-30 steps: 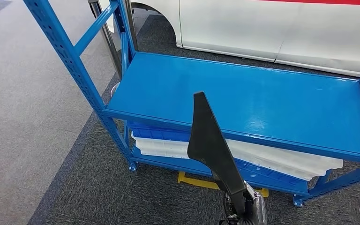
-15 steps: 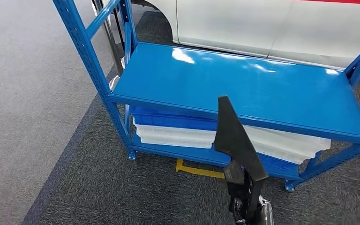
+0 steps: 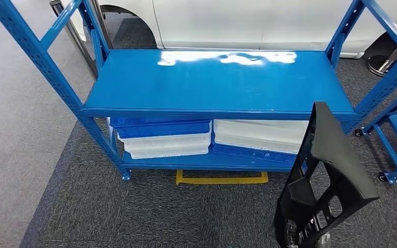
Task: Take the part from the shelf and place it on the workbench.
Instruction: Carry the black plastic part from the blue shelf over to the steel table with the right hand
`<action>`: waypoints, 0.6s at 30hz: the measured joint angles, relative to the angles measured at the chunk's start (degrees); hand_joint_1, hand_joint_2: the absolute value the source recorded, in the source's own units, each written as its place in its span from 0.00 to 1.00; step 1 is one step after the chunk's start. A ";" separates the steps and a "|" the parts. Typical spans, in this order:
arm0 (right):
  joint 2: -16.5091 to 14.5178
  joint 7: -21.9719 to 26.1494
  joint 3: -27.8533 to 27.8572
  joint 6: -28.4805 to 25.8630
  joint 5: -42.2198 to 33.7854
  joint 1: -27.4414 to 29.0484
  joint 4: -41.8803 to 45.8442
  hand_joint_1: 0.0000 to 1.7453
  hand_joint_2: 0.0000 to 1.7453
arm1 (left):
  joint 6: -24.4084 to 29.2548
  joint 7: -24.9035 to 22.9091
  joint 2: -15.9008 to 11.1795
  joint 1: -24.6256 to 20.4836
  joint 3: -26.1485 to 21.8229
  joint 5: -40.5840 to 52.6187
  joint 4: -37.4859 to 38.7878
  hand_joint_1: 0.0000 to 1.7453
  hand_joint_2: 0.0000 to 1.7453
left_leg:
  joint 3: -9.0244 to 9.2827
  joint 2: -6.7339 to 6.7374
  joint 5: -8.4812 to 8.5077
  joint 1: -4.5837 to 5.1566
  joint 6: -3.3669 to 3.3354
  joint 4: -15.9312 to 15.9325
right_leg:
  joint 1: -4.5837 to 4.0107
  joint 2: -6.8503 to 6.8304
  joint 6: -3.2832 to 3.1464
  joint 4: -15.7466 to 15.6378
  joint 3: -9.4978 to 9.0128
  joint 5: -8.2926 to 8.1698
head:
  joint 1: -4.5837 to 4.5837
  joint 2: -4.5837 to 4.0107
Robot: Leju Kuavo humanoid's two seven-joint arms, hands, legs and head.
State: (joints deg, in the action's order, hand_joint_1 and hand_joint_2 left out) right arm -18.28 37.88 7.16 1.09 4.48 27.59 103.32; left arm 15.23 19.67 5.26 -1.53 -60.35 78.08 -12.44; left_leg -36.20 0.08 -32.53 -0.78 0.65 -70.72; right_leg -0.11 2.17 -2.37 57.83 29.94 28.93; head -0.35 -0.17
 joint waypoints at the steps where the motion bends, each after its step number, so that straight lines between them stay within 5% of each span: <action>1: -0.28 0.31 0.88 -0.55 -0.07 0.23 0.76 1.00 1.00 | -0.01 0.10 -0.04 0.01 -0.13 0.02 -0.01 0.00 1.00 | 2.39 -0.96 1.65 0.09 -0.55 4.02 | -0.04 0.66 0.05 0.22 0.20 -0.06 | 0.01 0.00; 3: -0.66 0.81 2.39 -2.02 -0.22 0.59 2.47 1.00 1.00 | -0.03 0.32 -0.12 0.11 -0.28 0.08 -0.01 0.00 1.00 | 6.43 -3.71 3.45 0.16 -1.41 10.83 | -0.02 1.84 0.37 0.62 0.69 -0.25 | 0.02 0.00; 5: -0.93 1.07 3.63 -3.14 -0.33 0.98 4.17 1.00 1.00 | -0.07 0.48 -0.15 0.20 -0.37 0.12 -0.01 0.00 1.00 | 7.63 -4.73 3.48 0.32 -1.60 13.02 | 0.31 3.08 1.03 0.71 1.20 -0.64 | 0.01 0.00; 7: -1.12 1.16 4.69 -3.91 -0.31 1.55 5.66 1.00 1.00 | -0.13 0.55 -0.08 0.08 -0.41 0.14 -0.01 0.00 1.00 | 7.77 -3.31 3.90 0.19 -1.79 14.11 | 0.36 3.66 1.79 0.71 1.58 -0.87 | 0.02 0.00; 8: -1.16 1.20 5.15 -4.84 -0.10 1.78 6.30 1.00 1.00 | -0.17 0.59 -0.03 0.02 -0.42 0.15 -0.01 0.00 1.00 | 7.87 -2.48 4.18 0.01 -2.06 14.70 | 0.29 2.78 2.16 1.37 2.05 -0.34 | 0.07 0.00; 10: -1.17 1.28 5.79 -8.63 1.23 2.06 7.37 1.00 1.00 | -0.31 0.66 0.07 0.05 -0.50 0.26 -0.01 0.00 1.00 | 7.92 -0.70 4.62 -0.25 -2.56 15.44 | 0.43 -0.01 2.89 5.77 4.24 2.58 | 0.14 0.00; 12: -1.17 1.29 6.12 -15.65 4.59 2.70 8.56 1.00 1.00 | -0.47 0.63 0.09 0.19 -0.65 0.63 -0.01 0.00 1.00 | 7.72 1.01 4.65 -0.24 -2.74 15.44 | 0.89 -1.43 3.74 12.83 7.65 5.95 | 0.17 0.00; 14: -1.19 1.03 6.37 -25.73 11.43 3.96 9.95 1.00 1.00 | -0.64 0.52 0.17 0.24 -0.76 1.25 0.00 0.00 1.00 | 7.65 2.61 4.52 -0.30 -2.55 15.31 | 1.42 -1.84 4.42 15.24 8.63 5.81 | 0.17 0.00; 16: -1.20 -0.27 6.65 -35.13 20.83 5.13 11.16 1.00 1.00 | -0.78 0.49 0.30 0.20 -0.79 1.83 0.00 0.00 1.00 | 7.86 4.03 4.17 -0.44 -2.02 15.00 | 1.82 -3.11 4.86 9.39 5.36 2.16 | 0.17 0.00; 18: -1.20 -2.04 7.05 -39.54 27.62 5.84 12.01 1.00 1.00 | -0.87 0.63 0.34 0.12 -0.81 2.19 -0.01 0.00 1.00 | 7.98 5.22 3.59 -0.28 -1.18 14.46 | 1.61 -5.46 4.47 2.80 1.94 -0.14 | 0.15 0.00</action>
State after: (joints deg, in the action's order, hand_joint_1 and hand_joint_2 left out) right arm -19.47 35.84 14.21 -38.44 32.09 33.43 115.33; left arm 14.36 20.31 5.60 -1.42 -61.16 80.27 -12.45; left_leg -28.22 5.30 -28.94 -1.06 -0.53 -56.26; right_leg 1.50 -3.29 2.10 60.63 31.89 28.80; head -0.20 -0.17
